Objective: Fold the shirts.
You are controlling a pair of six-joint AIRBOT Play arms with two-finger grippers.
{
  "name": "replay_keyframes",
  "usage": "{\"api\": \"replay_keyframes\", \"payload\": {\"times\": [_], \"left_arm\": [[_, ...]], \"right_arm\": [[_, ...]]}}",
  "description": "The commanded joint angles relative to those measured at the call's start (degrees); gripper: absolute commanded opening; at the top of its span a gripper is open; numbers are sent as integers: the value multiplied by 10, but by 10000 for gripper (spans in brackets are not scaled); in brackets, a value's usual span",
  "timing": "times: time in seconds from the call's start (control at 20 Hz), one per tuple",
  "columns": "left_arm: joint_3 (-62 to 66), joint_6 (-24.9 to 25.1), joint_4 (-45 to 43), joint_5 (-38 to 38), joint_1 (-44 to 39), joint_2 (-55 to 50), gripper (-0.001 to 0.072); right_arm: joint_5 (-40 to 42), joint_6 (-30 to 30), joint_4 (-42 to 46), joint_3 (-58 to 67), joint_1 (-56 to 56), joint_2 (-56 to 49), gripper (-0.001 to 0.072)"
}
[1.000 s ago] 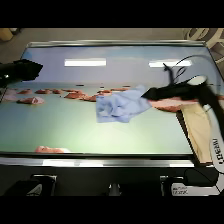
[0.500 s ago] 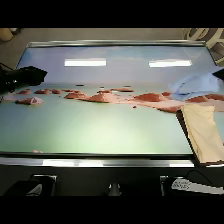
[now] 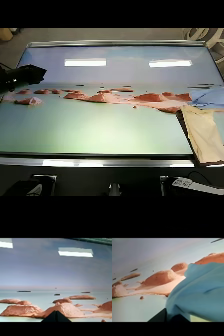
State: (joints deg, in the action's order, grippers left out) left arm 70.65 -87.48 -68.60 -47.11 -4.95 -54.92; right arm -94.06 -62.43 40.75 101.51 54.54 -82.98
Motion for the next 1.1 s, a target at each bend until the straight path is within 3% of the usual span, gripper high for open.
{"api": "replay_keyframes", "payload": {"times": [0.0,0.25,0.35,0.45,0.65,1.05], "left_arm": [[0,0,0,27,0,0,20],[0,0,0,28,0,0,21],[0,0,0,26,0,0,20],[0,0,0,26,0,0,20],[0,1,0,26,0,0,20],[0,1,0,26,0,0,21]], "right_arm": [[45,3,-45,1,-17,4,25],[194,13,-57,1,-126,-1,25],[206,29,-53,7,-137,-1,25],[167,31,4,21,-136,0,25],[51,39,202,29,-136,17,24],[8,20,463,29,-136,46,25]]}}
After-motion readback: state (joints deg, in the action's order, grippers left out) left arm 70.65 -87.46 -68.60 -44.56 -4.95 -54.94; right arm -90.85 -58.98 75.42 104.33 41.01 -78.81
